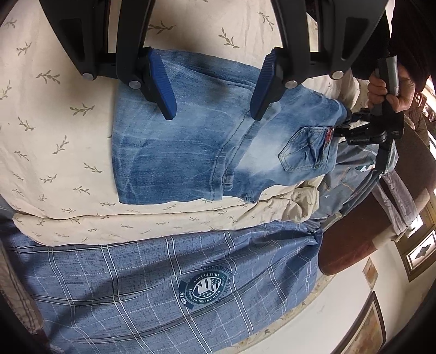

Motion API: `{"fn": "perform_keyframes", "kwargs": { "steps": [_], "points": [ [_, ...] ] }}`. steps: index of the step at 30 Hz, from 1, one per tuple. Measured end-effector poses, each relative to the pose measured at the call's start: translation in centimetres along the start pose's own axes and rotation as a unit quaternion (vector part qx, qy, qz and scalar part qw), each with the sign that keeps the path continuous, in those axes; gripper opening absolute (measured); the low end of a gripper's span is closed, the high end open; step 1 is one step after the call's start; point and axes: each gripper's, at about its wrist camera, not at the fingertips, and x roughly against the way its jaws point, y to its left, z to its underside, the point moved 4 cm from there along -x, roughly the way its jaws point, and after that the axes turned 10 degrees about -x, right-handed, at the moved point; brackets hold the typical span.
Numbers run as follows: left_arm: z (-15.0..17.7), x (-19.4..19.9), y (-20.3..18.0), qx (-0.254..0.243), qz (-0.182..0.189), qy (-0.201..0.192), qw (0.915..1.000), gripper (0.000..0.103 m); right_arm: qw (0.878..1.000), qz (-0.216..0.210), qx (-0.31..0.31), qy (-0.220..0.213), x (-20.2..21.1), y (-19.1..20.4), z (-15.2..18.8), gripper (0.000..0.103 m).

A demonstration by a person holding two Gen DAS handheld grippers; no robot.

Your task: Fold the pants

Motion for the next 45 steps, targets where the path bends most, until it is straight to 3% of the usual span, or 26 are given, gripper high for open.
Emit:
{"fn": "perform_keyframes", "kwargs": {
  "steps": [2, 4, 11, 16, 23, 31, 34, 38, 40, 41, 43, 45],
  "points": [
    [0.0, 0.7, -0.6, -0.022, -0.012, -0.020, 0.9995, 0.026, 1.000, 0.002, -0.002, -0.003, 0.1, -0.1, -0.1, 0.060],
    [-0.1, 1.7, -1.0, -0.033, -0.015, -0.039, 0.9986, 0.020, 1.000, 0.003, -0.006, -0.006, 0.2, -0.3, -0.2, 0.060],
    [-0.8, 6.3, -4.1, -0.099, -0.008, -0.104, 0.9895, 0.019, 1.000, 0.008, -0.020, -0.018, 0.7, -1.0, -0.6, 0.060],
    [-1.8, 9.7, -9.5, -0.158, 0.010, -0.141, 0.9772, 0.018, 0.998, 0.010, -0.049, -0.049, 2.3, -2.2, -1.8, 0.060],
    [0.0, 11.4, -20.2, -0.286, 0.014, -0.168, 0.9434, 0.018, 0.987, 0.015, -0.120, -0.106, 6.1, -6.2, -3.4, 0.060],
    [7.0, 8.5, -34.0, -0.428, 0.054, -0.133, 0.8923, 0.016, 0.972, 0.025, -0.189, -0.135, 9.5, -11.4, -3.7, 0.060],
    [9.1, 5.3, -37.2, -0.445, 0.066, -0.099, 0.8874, 0.015, 0.965, 0.036, -0.209, -0.155, 11.1, -13.4, -3.7, 0.060],
    [11.4, 3.0, -38.5, -0.462, 0.088, -0.072, 0.8793, 0.015, 0.957, 0.048, -0.238, -0.157, 11.8, -15.9, -3.6, 0.060],
    [12.3, 4.2, -38.5, -0.468, 0.161, -0.051, 0.8672, 0.015, 0.956, 0.048, -0.253, -0.143, 11.4, -16.8, -3.5, 0.060],
    [12.6, 5.3, -38.4, -0.472, 0.173, -0.055, 0.8625, 0.015, 0.955, 0.040, -0.259, -0.135, 11.2, -16.9, -3.5, 0.060],
    [12.0, 8.1, -37.2, -0.482, 0.172, -0.101, 0.8533, 0.015, 0.955, 0.011, -0.271, -0.119, 10.5, -16.7, -3.6, 0.061],
    [10.6, 10.4, -35.1, -0.477, 0.164, -0.138, 0.8525, 0.018, 0.955, -0.018, -0.273, -0.114, 10.0, -15.8, -3.8, 0.066]
  ]
}}
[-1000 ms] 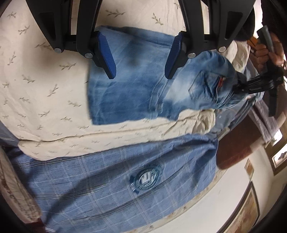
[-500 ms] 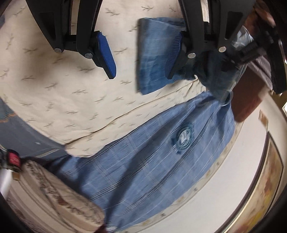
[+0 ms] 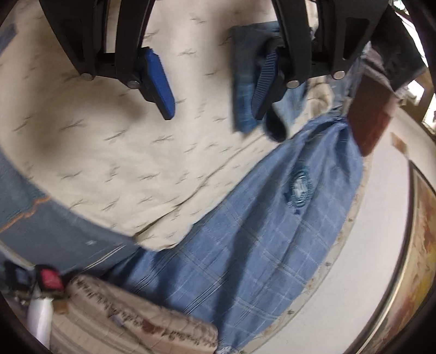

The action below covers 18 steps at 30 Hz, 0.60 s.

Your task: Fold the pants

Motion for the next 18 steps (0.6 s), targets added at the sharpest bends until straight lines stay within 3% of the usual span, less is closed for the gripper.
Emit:
{"fn": "perform_keyframes", "kwargs": {
  "steps": [2, 5, 8, 12, 15, 18],
  "points": [
    [0.5, 1.5, 2.3, 0.002, -0.030, -0.001, 0.9996, 0.024, 0.999, -0.029, 0.006, 0.014, -0.6, 1.4, 0.7, 0.073],
    [2.2, 1.9, 6.8, 0.016, -0.101, 0.026, 0.9944, 0.027, 0.996, -0.068, 0.021, 0.051, -2.7, 4.2, 2.1, 0.074],
    [4.4, 1.4, 10.3, 0.050, -0.121, 0.057, 0.9898, 0.028, 0.992, -0.081, 0.035, 0.093, -5.6, 6.4, 3.5, 0.074],
    [7.7, -0.2, 13.1, 0.088, -0.132, 0.086, 0.9836, 0.028, 0.987, -0.050, 0.048, 0.144, -10.3, 7.7, 5.3, 0.074],
    [9.2, -1.5, 13.6, 0.097, -0.123, 0.099, 0.9827, 0.028, 0.986, 0.000, 0.074, 0.153, -12.6, 7.4, 6.5, 0.074],
    [10.0, -2.4, 12.9, 0.087, -0.123, 0.102, 0.9834, 0.027, 0.982, 0.017, 0.112, 0.153, -13.5, 7.7, 7.6, 0.075]
  ]
}}
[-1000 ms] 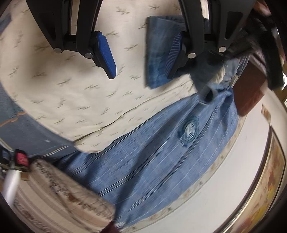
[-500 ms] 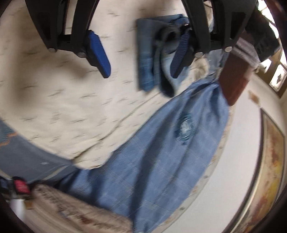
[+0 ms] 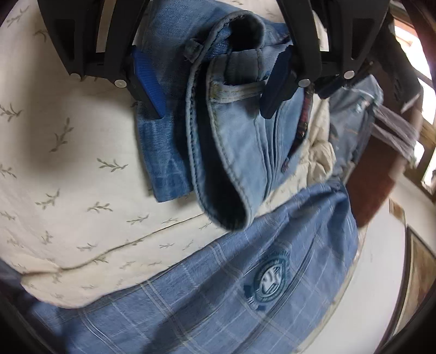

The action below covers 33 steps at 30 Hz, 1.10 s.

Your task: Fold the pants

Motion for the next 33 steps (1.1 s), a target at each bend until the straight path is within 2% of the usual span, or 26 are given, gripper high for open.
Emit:
{"fn": "perform_keyframes", "kwargs": {
  "steps": [1, 2, 3, 5, 6, 7, 9, 12, 14, 16, 19, 20, 21, 23, 24, 28, 33],
  "points": [
    [0.1, 0.0, -0.2, -0.003, -0.003, -0.001, 1.0000, 0.027, 1.000, -0.002, 0.024, -0.005, 0.2, 0.4, 0.4, 0.072],
    [0.1, -0.1, -0.4, -0.004, -0.005, -0.004, 1.0000, 0.027, 0.999, -0.008, 0.044, -0.006, 0.4, 1.1, 0.8, 0.054],
    [0.1, -0.1, -0.5, -0.004, -0.008, -0.005, 1.0000, 0.027, 0.997, -0.010, 0.073, -0.006, 0.5, 1.9, 1.3, 0.041],
    [0.3, 0.1, -0.6, -0.005, -0.010, -0.005, 0.9999, 0.027, 0.992, 0.013, 0.122, -0.027, 1.1, 3.0, 2.0, 0.030],
    [0.4, 0.1, -0.5, -0.003, -0.009, -0.005, 0.9999, 0.027, 0.991, 0.010, 0.133, -0.031, 1.4, 3.4, 2.4, 0.028],
    [0.5, 0.1, -0.4, 0.000, -0.005, -0.006, 1.0000, 0.027, 0.990, 0.001, 0.135, -0.036, 2.0, 3.8, 2.5, 0.018],
    [0.6, 0.2, -0.4, 0.002, 0.005, -0.013, 0.9999, 0.027, 0.989, -0.019, 0.132, -0.056, 3.9, 3.8, 2.5, 0.017],
    [0.2, 1.1, -1.9, -0.023, 0.006, -0.037, 0.9991, 0.027, 0.989, -0.027, 0.128, -0.076, 5.5, 3.7, 2.3, 0.017],
    [-0.2, 1.2, -3.1, -0.048, -0.010, -0.045, 0.9978, 0.027, 0.990, 0.000, 0.121, -0.076, 5.8, 2.3, 2.2, 0.017],
    [-0.5, 0.7, -3.8, -0.058, -0.028, -0.043, 0.9970, 0.028, 0.993, 0.031, 0.107, -0.046, 4.4, 0.7, 2.1, 0.018],
    [-0.7, -0.1, -3.8, -0.038, -0.035, -0.023, 0.9984, 0.034, 0.997, 0.048, 0.060, -0.001, 2.4, -1.4, 1.7, 0.032],
    [-0.9, 0.2, -3.6, -0.031, -0.037, -0.023, 0.9986, 0.035, 0.997, 0.047, 0.054, -0.002, 2.6, -1.6, 1.6, 0.038],
    [-0.9, 0.6, -3.5, -0.028, -0.041, -0.024, 0.9985, 0.039, 0.998, 0.046, 0.052, -0.006, 3.0, -1.7, 1.4, 0.053],
    [-1.1, 1.6, -3.2, -0.023, -0.051, -0.032, 0.9979, 0.050, 0.998, 0.036, 0.041, -0.031, 4.4, -1.8, 1.0, 0.063],
    [-1.2, 2.0, -3.0, -0.020, -0.053, -0.037, 0.9977, 0.057, 0.998, 0.027, 0.037, -0.045, 5.1, -1.6, 0.8, 0.063],
    [-1.6, 3.9, -2.7, -0.019, -0.073, -0.062, 0.9952, 0.061, 0.992, 0.002, 0.039, -0.124, 8.6, -1.2, -0.1, 0.063],
    [-2.3, 5.6, -2.7, -0.019, -0.085, -0.080, 0.9930, 0.068, 0.986, -0.018, 0.088, -0.140, 8.8, 1.6, 0.5, 0.063]
  ]
}}
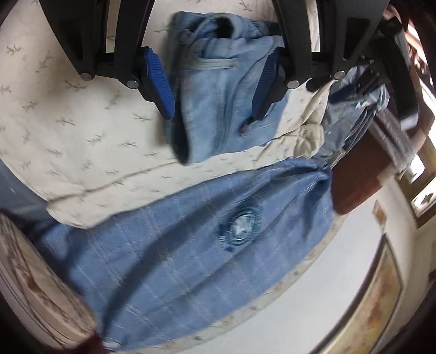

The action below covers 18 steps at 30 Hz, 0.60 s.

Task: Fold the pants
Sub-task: 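Press the folded jeans flat with the right tool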

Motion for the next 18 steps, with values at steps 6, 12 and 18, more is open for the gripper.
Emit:
{"fn": "perform_keyframes", "kwargs": {
  "steps": [6, 12, 18],
  "points": [
    [-0.1, 0.1, 0.3, 0.002, -0.011, -0.006, 0.9999, 0.071, 0.998, 0.001, 0.048, 0.036, -2.2, 2.6, 1.9, 0.061],
    [1.8, -3.8, -0.5, 0.009, 0.012, 0.049, 0.9987, 0.071, 0.992, 0.051, 0.022, 0.114, -5.6, 0.2, 3.8, 0.060],
    [3.1, -5.8, 0.0, 0.043, 0.045, 0.073, 0.9954, 0.077, 0.985, 0.095, 0.062, 0.132, -7.0, 0.0, 4.9, 0.054]
  ]
}}
